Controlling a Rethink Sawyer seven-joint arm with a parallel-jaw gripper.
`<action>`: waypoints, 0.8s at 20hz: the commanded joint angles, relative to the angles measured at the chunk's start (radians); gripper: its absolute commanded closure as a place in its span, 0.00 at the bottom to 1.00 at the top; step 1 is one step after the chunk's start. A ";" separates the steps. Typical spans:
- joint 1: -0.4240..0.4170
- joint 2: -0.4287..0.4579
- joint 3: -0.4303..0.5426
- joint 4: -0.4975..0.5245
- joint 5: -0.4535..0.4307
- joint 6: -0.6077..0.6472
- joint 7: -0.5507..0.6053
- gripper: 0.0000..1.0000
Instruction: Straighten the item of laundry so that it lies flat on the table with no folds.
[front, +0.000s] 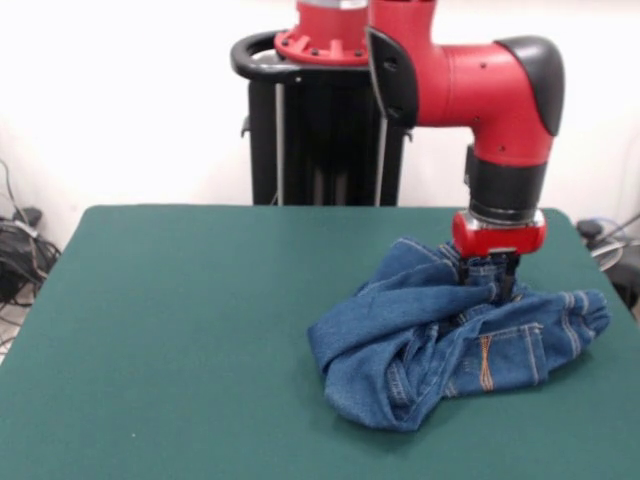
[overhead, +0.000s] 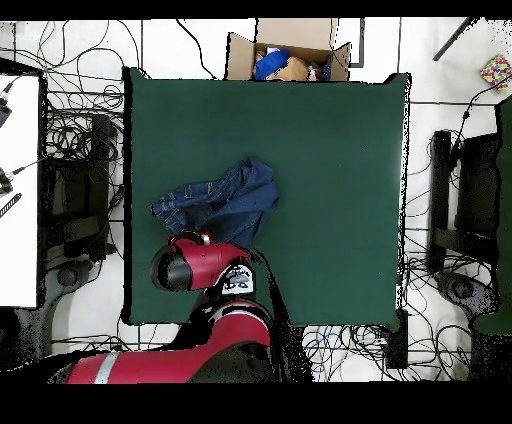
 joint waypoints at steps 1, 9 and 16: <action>-0.062 -0.011 0.028 -0.038 0.000 0.051 0.127 0.00; -0.055 -0.041 0.017 -0.016 -0.005 0.055 0.129 0.00; -0.070 -0.085 0.013 -0.010 -0.011 0.098 0.109 0.00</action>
